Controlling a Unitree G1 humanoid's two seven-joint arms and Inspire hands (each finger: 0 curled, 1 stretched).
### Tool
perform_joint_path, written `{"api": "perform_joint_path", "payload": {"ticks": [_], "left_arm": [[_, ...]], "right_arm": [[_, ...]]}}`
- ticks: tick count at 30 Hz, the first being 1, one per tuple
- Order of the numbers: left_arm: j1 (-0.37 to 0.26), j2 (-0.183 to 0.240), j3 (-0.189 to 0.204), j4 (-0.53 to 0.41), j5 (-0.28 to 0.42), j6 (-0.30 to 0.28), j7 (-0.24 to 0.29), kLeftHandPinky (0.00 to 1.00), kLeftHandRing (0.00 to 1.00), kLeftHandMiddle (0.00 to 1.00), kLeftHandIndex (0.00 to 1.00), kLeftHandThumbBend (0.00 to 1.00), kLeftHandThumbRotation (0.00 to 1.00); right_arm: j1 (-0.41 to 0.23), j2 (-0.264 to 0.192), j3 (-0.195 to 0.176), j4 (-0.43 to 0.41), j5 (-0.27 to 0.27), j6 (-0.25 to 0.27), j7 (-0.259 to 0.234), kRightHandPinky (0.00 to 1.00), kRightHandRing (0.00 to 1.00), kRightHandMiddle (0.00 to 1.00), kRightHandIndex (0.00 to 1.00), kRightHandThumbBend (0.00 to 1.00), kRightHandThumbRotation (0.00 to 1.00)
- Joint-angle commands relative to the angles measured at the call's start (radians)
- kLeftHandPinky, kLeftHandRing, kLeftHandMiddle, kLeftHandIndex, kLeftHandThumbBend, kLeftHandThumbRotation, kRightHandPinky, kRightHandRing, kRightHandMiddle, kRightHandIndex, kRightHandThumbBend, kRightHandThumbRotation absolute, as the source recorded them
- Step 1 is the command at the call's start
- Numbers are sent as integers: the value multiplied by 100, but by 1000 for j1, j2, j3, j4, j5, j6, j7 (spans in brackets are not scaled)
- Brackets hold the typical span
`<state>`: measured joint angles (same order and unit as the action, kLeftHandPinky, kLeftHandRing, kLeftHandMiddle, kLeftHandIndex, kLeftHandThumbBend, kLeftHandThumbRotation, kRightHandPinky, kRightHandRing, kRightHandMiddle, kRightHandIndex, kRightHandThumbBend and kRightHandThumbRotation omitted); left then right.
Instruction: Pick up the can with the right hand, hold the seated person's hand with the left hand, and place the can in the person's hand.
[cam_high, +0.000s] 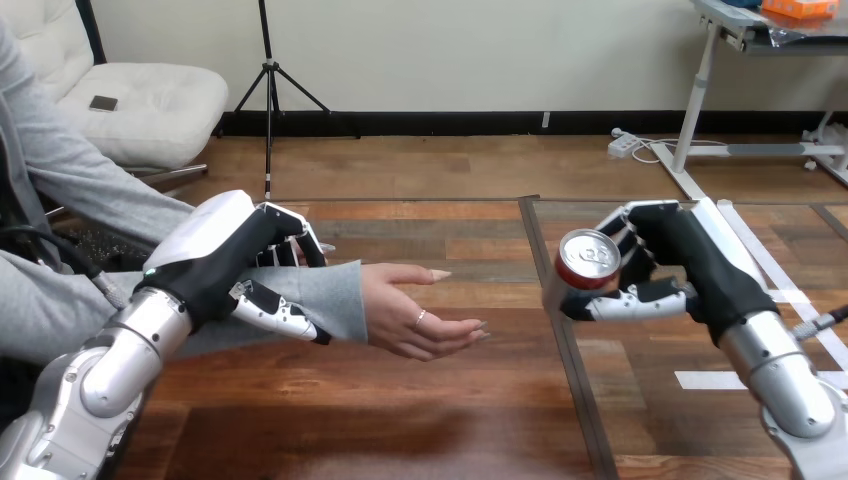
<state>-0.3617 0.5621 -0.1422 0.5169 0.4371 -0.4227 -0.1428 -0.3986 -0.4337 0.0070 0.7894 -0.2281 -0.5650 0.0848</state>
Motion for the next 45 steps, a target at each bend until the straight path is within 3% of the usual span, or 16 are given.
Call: {"api": "perform_joint_path", "payload": {"ticks": [1,21,45], "left_arm": [[-38,-37,-4,-44,-19,-18,19,20,25,32,43,81,0],[-39,-61,-3,-51,-18,1,15,18,23,31,44,79,0],[-46,-84,-5,-40,-20,2,16,14,18,26,43,79,0]], "right_arm": [[-108,18,2,-9,17,-30,-2,28,31,37,42,81,0],[-119,41,30,-32,11,-44,4,32,35,39,42,80,0],[-122,88,44,-65,3,-58,5,28,31,38,42,80,0]]}}
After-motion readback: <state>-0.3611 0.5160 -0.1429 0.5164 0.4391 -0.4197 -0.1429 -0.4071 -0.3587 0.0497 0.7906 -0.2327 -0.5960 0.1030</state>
